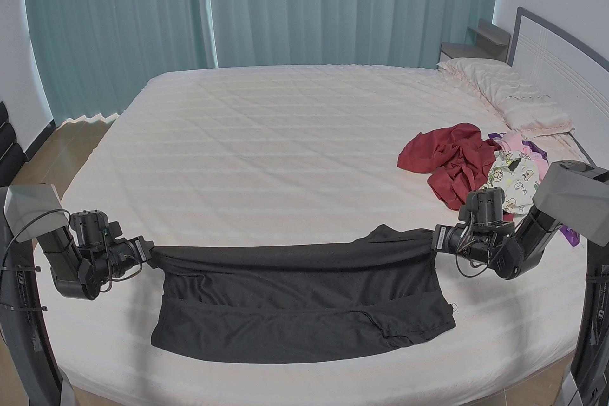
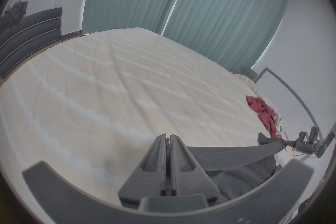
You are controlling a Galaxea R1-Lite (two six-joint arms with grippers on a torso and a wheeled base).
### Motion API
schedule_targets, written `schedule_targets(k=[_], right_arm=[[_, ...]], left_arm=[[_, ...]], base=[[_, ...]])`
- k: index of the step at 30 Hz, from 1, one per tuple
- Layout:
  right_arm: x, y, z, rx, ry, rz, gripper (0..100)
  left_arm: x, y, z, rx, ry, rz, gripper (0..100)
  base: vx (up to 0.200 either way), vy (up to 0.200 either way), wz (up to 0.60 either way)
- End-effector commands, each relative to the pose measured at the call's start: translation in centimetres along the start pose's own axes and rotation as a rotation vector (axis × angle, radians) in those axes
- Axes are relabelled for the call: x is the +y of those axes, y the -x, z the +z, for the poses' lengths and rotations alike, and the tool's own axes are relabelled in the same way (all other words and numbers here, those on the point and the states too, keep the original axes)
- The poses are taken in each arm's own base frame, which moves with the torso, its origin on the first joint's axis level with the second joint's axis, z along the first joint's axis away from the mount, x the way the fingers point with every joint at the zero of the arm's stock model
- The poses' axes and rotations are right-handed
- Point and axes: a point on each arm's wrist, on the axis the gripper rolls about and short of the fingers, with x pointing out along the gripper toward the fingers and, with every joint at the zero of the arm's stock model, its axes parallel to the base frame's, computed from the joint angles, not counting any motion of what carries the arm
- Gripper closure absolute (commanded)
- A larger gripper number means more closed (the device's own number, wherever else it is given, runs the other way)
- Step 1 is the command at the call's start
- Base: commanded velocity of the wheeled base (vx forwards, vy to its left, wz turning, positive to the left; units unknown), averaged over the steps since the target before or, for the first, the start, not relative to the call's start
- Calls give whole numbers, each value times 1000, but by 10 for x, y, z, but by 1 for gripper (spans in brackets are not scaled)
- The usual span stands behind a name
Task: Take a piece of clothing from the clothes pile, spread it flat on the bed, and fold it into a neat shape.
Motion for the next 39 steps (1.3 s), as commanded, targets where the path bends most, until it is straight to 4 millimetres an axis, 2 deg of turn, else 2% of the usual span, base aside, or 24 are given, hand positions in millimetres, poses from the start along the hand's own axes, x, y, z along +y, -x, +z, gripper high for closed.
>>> schedule_targets(k=[1, 7, 10, 16, 27, 32, 39], right_arm=[[-3, 12, -10, 23, 18, -1, 100], [-2, 16, -17, -2, 20, 13, 100], [1, 13, -13, -45, 17, 20, 100], [8, -5, 6, -135, 10, 36, 100], [13, -47, 18, -236, -47, 24, 100], [10, -56, 13, -258, -68, 5, 100], [8, -49, 10, -334, -77, 28, 100]], left_arm=[[1, 8, -13, 48, -28, 12, 100], [0, 14, -18, 41, -43, 10, 100], [0, 14, -15, 23, -47, 6, 100], [-3, 3, 4, -48, -24, -3, 100], [-7, -13, 27, -136, 106, -47, 100], [-4, -18, 23, -131, 105, -45, 100], [-3, -13, 17, -138, 96, -42, 100]], base=[[0, 0, 0], [0, 0, 0], [0, 0, 0], [0, 0, 0], [0, 0, 0], [0, 0, 0], [0, 0, 0]])
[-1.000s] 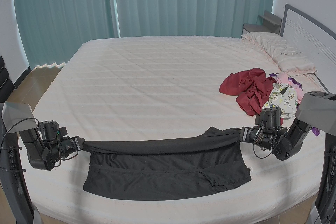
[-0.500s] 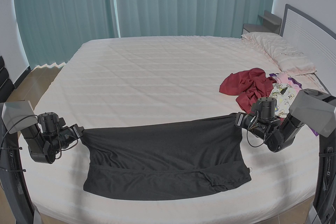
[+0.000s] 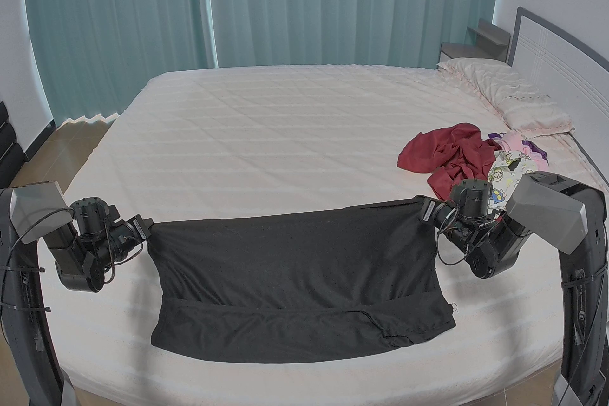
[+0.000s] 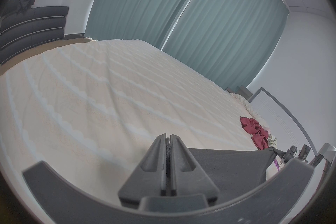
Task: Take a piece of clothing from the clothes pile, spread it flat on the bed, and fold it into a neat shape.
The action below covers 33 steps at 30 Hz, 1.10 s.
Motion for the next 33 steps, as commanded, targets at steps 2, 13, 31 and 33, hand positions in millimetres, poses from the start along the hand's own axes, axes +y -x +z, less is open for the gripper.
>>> schedule_targets(k=[2, 13, 31, 33], right_arm=[[-4, 4, -7, -42, -1, 13, 100], [-10, 28, -17, -107, 14, 44, 100], [-26, 64, -47, 23, 152, 16, 100], [-26, 68, -49, 39, 156, 12, 100]], left_arm=[[3, 5, -7, -3, -3, 10, 100], [6, 24, -26, -46, -20, -11, 100], [14, 51, -55, 57, -155, 31, 100], [15, 54, -58, 72, -162, 36, 100]], base=[[0, 0, 0], [0, 0, 0], [0, 0, 0], [0, 0, 0]])
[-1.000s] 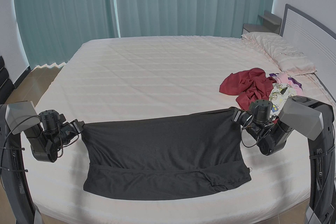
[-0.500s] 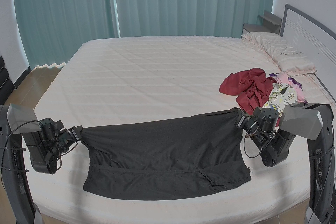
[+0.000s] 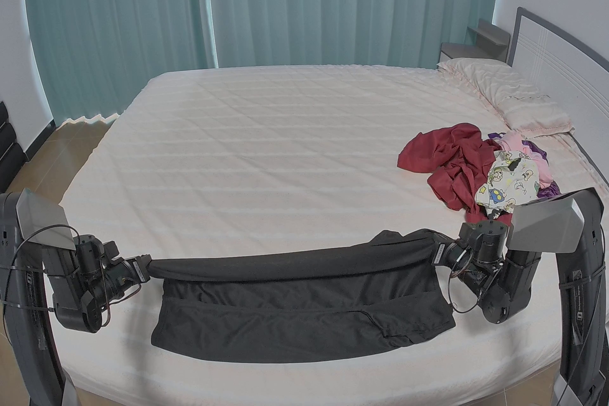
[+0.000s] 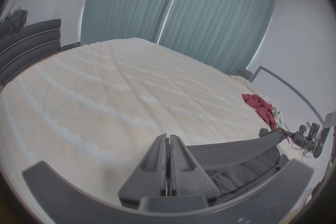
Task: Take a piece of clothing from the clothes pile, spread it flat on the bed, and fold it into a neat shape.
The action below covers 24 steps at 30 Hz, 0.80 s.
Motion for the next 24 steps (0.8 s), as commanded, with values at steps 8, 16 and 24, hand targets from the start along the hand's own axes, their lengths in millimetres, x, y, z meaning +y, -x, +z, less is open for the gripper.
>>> schedule_targets(k=[8, 16, 24], right_arm=[[-2, 22, -18, 98, 22, -8, 100], [-8, 33, -42, 211, 54, -14, 100], [-10, 37, -49, 243, 57, -18, 0]], left_arm=[[2, 15, -15, 72, -11, -2, 100], [7, 23, -39, 174, -54, 13, 100], [7, 26, -44, 199, -49, 5, 0]], base=[[0, 0, 0], [0, 0, 0], [0, 0, 0]])
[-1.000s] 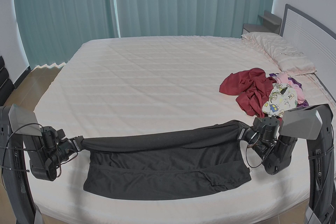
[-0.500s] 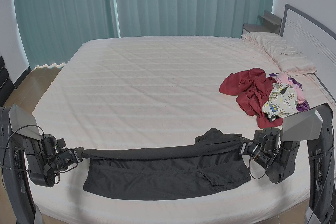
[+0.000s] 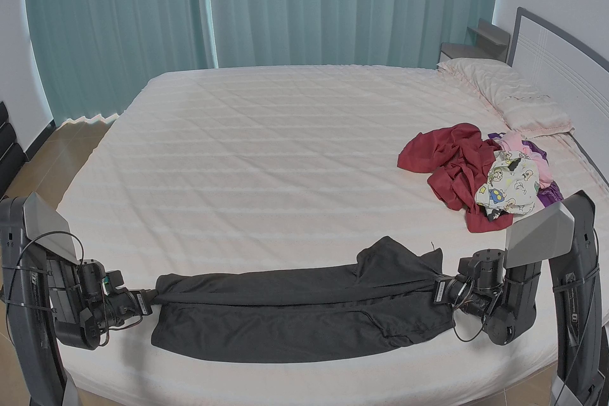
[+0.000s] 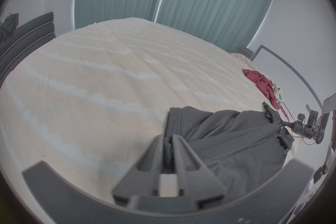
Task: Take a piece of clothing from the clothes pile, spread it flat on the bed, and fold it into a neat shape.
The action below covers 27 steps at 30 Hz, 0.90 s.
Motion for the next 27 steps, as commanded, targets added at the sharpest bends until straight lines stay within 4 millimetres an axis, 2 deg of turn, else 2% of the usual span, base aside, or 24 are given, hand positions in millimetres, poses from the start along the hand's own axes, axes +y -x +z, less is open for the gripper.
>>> schedule_targets(k=[1, 7, 12, 14, 16, 17, 18, 19, 20, 21, 27], right_arm=[[-1, 2, -5, 15, 2, -1, 0], [-3, 5, 1, -1, -13, -3, 0], [-5, 21, 28, -68, -105, 28, 0], [-3, 29, 42, -102, -177, 71, 0], [-2, 36, 48, -108, -221, 106, 0], [-2, 36, 48, -103, -224, 112, 0], [-2, 37, 46, -78, -241, 126, 0], [-2, 36, 43, -60, -252, 132, 0], [-2, 36, 43, -60, -252, 132, 0], [-1, 32, 39, -26, -290, 141, 0], [0, 26, 29, 91, -405, 164, 0]], left_arm=[[0, 1, -5, 13, 4, 1, 0], [3, 7, -7, 25, 22, 13, 0], [13, 21, 6, -30, 73, 24, 0], [14, 29, 18, -81, 142, 13, 0], [7, 39, 39, -158, 273, -28, 0], [6, 41, 42, -168, 295, -34, 0], [-3, 48, 59, -216, 399, -86, 0], [-9, 49, 64, -223, 427, -114, 0], [-9, 49, 64, -223, 427, -114, 0], [-21, 48, 68, -200, 450, -145, 0], [-45, 33, 66, -89, 585, -200, 0]], base=[[0, 0, 0], [0, 0, 0], [0, 0, 0], [0, 0, 0], [0, 0, 0], [0, 0, 0], [0, 0, 0], [0, 0, 0], [0, 0, 0], [0, 0, 0], [0, 0, 0]])
